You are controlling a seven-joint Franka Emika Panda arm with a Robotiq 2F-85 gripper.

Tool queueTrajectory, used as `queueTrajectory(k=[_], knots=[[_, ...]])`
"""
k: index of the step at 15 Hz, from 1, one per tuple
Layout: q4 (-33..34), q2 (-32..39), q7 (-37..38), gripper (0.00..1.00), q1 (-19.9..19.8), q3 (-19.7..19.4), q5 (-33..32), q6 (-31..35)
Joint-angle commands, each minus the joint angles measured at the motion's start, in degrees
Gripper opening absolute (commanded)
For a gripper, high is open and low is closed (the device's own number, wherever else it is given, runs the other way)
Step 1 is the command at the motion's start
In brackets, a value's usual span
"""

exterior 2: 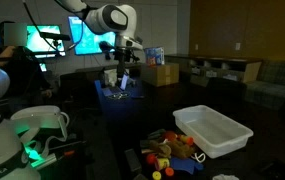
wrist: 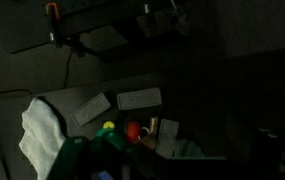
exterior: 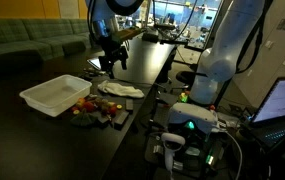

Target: Pick up the towel on the right, move the objects in front of the storage container to the left

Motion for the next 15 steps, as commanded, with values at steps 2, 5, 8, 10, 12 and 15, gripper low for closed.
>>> queueTrajectory(k=[2, 5, 8, 10, 12, 15], knots=[[0.3, 0.1, 0.2, 1.0, 2.3, -2.3, -0.2, 0.0], [-0.4, -0.2, -0.9, 1.0, 1.8, -3.2, -1.3, 0.9], [-2.3, -0.7, -2.6, 1.0, 1.0, -5.9, -2.9, 3.0], [-5.3, -2.8, -2.0, 1.0, 0.9, -7.4, -3.8, 6.2], [-7.8, -3.6, -1.6, 1.0, 0.7, -8.8, -4.1, 10.0], [-10.4, -4.5, -1.2, 1.0, 0.6, -9.5, -5.2, 14.8]])
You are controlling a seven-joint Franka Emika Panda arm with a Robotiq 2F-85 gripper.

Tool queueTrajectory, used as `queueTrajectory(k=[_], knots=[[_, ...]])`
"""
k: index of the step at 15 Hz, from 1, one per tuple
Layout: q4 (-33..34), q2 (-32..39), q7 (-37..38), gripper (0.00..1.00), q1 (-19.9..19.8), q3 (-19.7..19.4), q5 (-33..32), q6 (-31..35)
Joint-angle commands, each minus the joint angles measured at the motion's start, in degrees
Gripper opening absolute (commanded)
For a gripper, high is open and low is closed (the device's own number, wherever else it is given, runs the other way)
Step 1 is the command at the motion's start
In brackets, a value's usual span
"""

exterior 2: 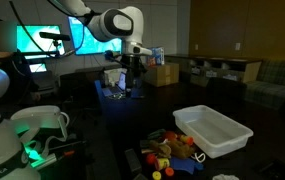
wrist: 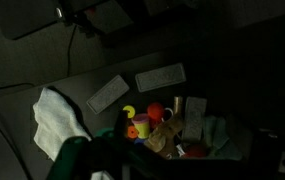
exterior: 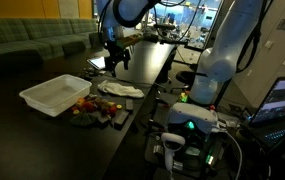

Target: Pick up the towel on the right, move the objects in front of the storage container to the left

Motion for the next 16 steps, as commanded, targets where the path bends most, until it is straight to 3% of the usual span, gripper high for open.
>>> queueTrajectory(k=[1, 2, 5, 9, 12, 16], knots=[[-4.1, -3.1, 0.8, 1.0, 0.1, -0.5, -2.4, 5.7], [-4.1, 2.0, -2.2, 1.0, -2.6, -3.0, -6.5, 11.8], [-4.7, 6.6, -2.3, 1.0, -4.9, -5.9, -11.2, 18.6], [-0.6, 18.7, -3.5, 1.0, -7.6, -12.1, -14.4, 26.4], [4.6, 27.6, -7.5, 1.0, -8.4, -15.9, -11.4, 30.9], [12.5, 37.2, -16.4, 1.0, -12.3, -16.6, -1.8, 34.9]])
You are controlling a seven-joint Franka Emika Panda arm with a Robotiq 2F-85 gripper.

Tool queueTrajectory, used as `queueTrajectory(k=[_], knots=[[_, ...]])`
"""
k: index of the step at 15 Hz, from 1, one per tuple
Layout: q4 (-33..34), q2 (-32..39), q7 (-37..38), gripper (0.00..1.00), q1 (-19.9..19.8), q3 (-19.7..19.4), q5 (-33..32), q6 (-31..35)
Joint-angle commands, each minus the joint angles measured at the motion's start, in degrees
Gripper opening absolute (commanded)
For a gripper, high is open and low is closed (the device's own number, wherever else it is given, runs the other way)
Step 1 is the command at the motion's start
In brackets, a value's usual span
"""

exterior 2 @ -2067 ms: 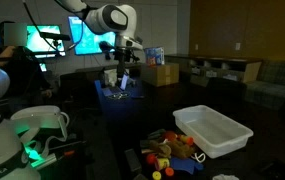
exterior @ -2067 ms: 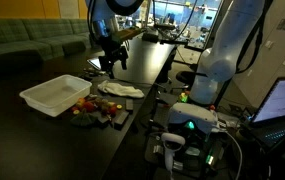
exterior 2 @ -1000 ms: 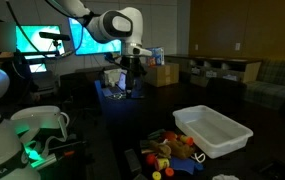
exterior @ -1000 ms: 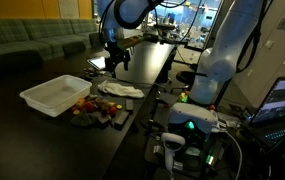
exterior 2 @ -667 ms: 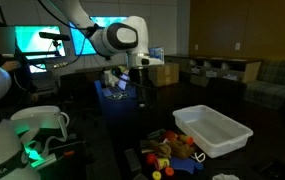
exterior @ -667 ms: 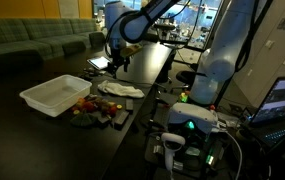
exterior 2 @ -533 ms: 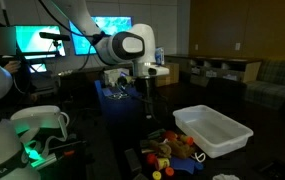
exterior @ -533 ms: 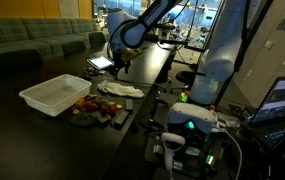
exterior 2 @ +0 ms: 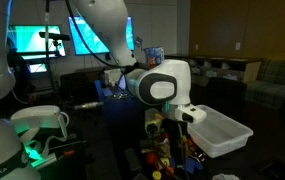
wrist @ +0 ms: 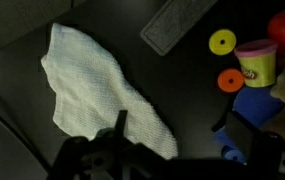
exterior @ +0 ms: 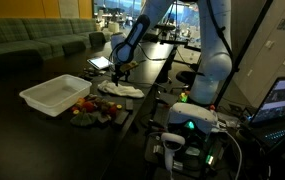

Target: Pick up the towel on the right, move the objects in front of the storage container to the left

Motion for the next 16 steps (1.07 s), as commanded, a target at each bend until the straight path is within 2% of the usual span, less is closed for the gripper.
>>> queueTrajectory(k=[1, 6, 8, 12, 14, 16], knots=[[9.2, 9.3, -8.5, 1.0, -3.7, 0.5, 8.6, 2.5], [21.4, 19.3, -19.0, 1.0, -10.2, 3.0, 17.0, 0.8], [22.4, 21.4, -22.4, 1.0, -11.9, 4.0, 18.2, 2.2], [28.2, 27.2, -30.5, 1.0, -16.5, 7.5, 19.5, -0.2], [29.9, 29.0, -32.3, 1.0, -16.9, 7.9, 19.1, -0.5], [31.6, 30.8, -31.4, 1.0, -15.3, 6.1, 17.7, -0.8]])
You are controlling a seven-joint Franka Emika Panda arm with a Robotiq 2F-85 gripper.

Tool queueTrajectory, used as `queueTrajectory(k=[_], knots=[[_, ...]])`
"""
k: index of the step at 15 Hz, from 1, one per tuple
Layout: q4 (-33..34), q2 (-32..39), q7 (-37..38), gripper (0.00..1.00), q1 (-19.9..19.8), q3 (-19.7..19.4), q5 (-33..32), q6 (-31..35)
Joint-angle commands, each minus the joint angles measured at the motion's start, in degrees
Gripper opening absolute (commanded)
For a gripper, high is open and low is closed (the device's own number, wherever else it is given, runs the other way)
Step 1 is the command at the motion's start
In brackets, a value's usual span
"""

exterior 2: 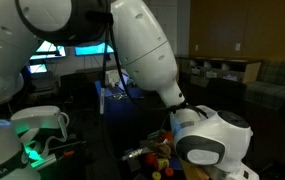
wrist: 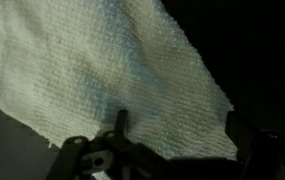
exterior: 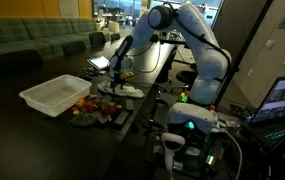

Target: Pick up the towel on the right, move the objects in front of the storage container to the left

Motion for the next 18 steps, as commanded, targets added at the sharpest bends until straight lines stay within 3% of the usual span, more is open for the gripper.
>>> queueTrajectory(k=[1, 6, 7, 9, 10, 18], knots=[[5.4, 4.0, -0.3, 1.0, 1.9, -1.9, -0.9, -1.7], [4.7, 4.7, 3.8, 1.0, 6.0, -5.7, -1.9, -0.7], [4.5, 4.6, 4.2, 0.93, 6.7, -6.3, -2.2, -0.8], [4.0, 4.4, 5.4, 0.69, 7.9, -7.5, -2.6, -1.2], [3.7, 4.3, 5.6, 0.68, 8.3, -7.9, -3.0, -1.3], [-2.9, -0.3, 8.5, 0.06, 11.7, -11.1, -6.1, -0.1]])
